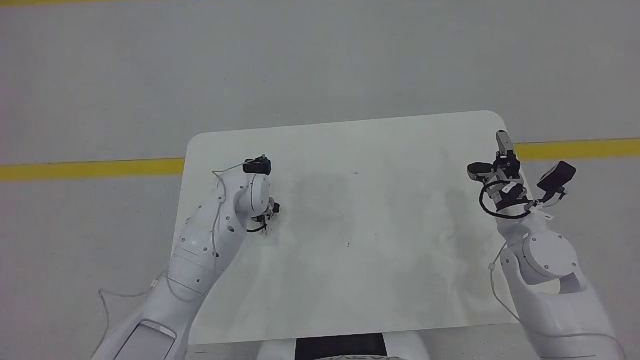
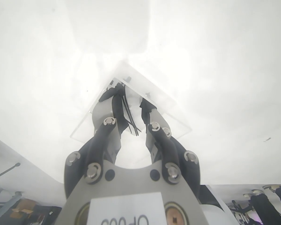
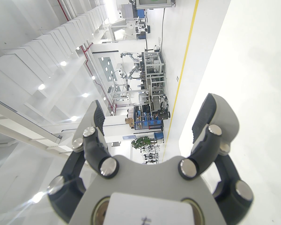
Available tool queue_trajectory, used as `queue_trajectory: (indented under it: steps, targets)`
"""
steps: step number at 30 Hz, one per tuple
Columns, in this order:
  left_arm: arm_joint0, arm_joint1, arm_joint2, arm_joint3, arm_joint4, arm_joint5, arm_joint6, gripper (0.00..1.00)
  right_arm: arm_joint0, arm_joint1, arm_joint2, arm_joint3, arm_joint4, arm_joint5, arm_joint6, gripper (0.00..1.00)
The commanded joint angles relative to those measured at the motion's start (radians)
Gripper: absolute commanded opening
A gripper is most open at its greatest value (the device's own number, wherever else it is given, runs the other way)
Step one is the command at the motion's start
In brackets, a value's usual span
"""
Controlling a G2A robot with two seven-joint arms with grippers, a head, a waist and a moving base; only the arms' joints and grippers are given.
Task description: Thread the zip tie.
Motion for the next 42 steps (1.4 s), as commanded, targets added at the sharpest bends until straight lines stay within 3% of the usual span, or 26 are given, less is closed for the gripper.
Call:
queue_trajectory:
  steps: [1,7,19,25,29,35,39,42]
  targets:
    - [0.001,0.001,-0.001,0.002,-0.005,-0.004,0.006,0.18,0.0,0.0,0.0,0.0,0.0,0.0,0.0,1.0]
    - [0.015,0.007,-0.011,-0.02,-0.012,-0.012,0.025,0.13,0.0,0.0,0.0,0.0,0.0,0.0,0.0,1.0]
    - [0.046,0.02,-0.027,-0.065,-0.011,-0.018,0.027,0.16,0.0,0.0,0.0,0.0,0.0,0.0,0.0,1.0]
    - [0.041,0.021,-0.023,-0.046,-0.024,-0.021,0.031,0.13,0.0,0.0,0.0,0.0,0.0,0.0,0.0,1.0]
    - [0.032,0.02,-0.016,-0.032,-0.031,-0.02,0.033,0.0,0.0,0.0,0.0,0.0,0.0,0.0,0.0,1.0]
    - [0.028,0.021,-0.012,-0.031,-0.034,-0.012,0.035,0.0,0.0,0.0,0.0,0.0,0.0,0.0,0.0,1.0]
    - [0.04,0.027,-0.019,-0.066,-0.027,-0.007,0.032,0.0,0.0,0.0,0.0,0.0,0.0,0.0,0.0,1.0]
    - [0.062,0.033,-0.03,-0.115,-0.01,-0.001,0.025,0.0,0.0,0.0,0.0,0.0,0.0,0.0,0.0,1.0]
